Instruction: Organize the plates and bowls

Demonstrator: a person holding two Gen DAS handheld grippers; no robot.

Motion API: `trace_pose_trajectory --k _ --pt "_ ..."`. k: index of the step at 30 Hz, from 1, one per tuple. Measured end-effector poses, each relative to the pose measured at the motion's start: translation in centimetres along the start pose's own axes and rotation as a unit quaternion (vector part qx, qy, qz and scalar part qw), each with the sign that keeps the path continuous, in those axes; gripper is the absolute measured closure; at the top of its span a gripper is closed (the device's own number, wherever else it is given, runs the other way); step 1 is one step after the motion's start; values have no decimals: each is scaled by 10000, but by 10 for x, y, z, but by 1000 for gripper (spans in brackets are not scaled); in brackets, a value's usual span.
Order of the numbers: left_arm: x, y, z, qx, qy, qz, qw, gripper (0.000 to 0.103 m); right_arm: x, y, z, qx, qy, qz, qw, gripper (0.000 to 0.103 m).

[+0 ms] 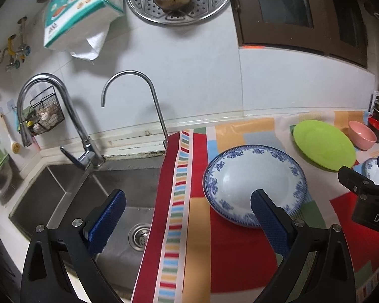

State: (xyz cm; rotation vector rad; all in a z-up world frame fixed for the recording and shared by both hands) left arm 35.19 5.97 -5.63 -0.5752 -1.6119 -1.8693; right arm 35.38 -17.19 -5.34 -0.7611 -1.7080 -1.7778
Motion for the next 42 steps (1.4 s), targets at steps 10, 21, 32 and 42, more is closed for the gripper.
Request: trace_pose_trajectory --k 10,21,32,42 --pt "-77 19 -9 -87 -137 481 9987 7 -71 19 5 53 -91 911 9958 7" --pt "-146 19 -24 -273 -295 958 9946 22 -143 28 9 -83 -69 798 9968 18" --pt "-185 10 -35 -333 -533 1363 9887 35 -182 24 7 -135 -47 1154 9932 34" --pt "-198 8 -38 -292 -688 1507 9858 60 -196 24 10 -74 75 1316 9913 47"
Point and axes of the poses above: each gripper's, at about its wrist camera, not at the fingertips, and x roughly against the way its jaws point, z to its left, y to its top, the point moved 6 cm from there along -x, roughly the way its jaws point, and after that the axes turned 8 degrees about z, right-handed, at the moved point
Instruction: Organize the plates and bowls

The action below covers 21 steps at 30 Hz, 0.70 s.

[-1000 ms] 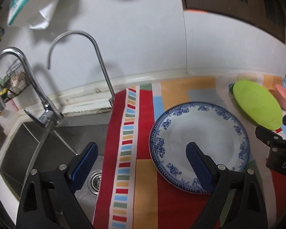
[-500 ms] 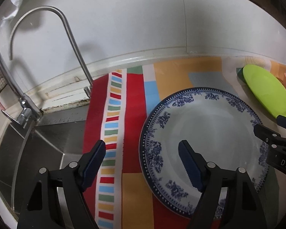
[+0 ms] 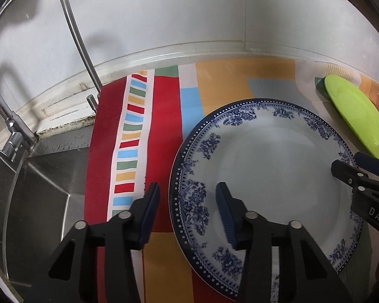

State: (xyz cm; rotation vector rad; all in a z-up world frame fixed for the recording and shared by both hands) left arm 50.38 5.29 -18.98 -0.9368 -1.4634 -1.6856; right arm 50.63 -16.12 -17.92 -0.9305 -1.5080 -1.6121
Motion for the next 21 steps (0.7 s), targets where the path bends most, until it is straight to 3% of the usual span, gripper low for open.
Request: trace_pose_trajectory --k 4,10,21 --pt "0 1 -1 -10 -75 6 10000 67 -3 2 1 7 32 27 10000 54" --pt "-1 2 -1 17 -89 16 10000 68 -4 3 3 35 55 47 10000 65" --pt "13 -9 1 111 -146 93 9998 69 4 4 1 40 -3 60 10000 66"
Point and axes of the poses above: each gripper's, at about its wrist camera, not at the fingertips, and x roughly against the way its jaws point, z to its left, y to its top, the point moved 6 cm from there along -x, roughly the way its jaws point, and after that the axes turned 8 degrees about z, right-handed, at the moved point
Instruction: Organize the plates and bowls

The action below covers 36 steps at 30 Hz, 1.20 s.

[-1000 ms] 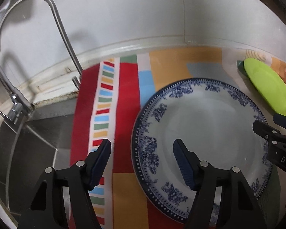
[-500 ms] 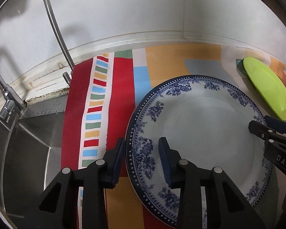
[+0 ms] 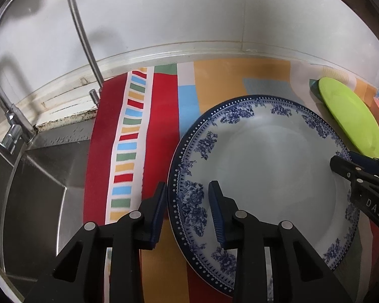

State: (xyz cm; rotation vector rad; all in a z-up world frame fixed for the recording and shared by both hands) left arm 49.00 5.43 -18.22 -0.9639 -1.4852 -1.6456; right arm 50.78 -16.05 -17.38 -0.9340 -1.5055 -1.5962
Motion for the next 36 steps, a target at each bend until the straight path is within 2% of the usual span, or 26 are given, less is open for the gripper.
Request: trace_pose_trajectory --k 7,21,36 --pt "29 -20 2 36 32 -22 10000 70 21 -14 0 27 41 71 10000 66" --pt "88 -82 -6 50 0 -108 9999 71 74 -68 -8 -61 52 201 9998 66" --pt "103 -141 -11 77 45 159 9998 71 94 -130 -10 -4 158 496 9986 67"
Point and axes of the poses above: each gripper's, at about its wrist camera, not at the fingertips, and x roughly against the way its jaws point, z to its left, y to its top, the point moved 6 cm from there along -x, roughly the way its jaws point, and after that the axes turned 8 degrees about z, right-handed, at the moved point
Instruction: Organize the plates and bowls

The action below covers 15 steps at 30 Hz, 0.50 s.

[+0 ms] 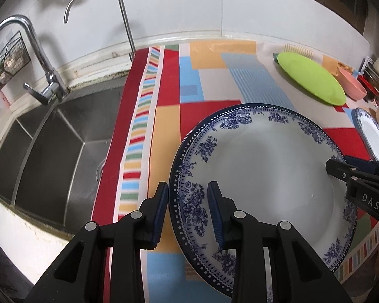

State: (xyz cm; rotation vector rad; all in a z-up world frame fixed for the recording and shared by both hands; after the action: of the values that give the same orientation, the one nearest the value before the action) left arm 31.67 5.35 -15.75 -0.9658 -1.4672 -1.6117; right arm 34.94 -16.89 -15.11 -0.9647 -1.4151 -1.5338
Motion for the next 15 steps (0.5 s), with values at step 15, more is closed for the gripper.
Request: trace_pose_trajectory --k 15 --pt "-10 -23 -4 12 -76 293 9995 71 -6 -30 -2 67 -103 238 9996 66"
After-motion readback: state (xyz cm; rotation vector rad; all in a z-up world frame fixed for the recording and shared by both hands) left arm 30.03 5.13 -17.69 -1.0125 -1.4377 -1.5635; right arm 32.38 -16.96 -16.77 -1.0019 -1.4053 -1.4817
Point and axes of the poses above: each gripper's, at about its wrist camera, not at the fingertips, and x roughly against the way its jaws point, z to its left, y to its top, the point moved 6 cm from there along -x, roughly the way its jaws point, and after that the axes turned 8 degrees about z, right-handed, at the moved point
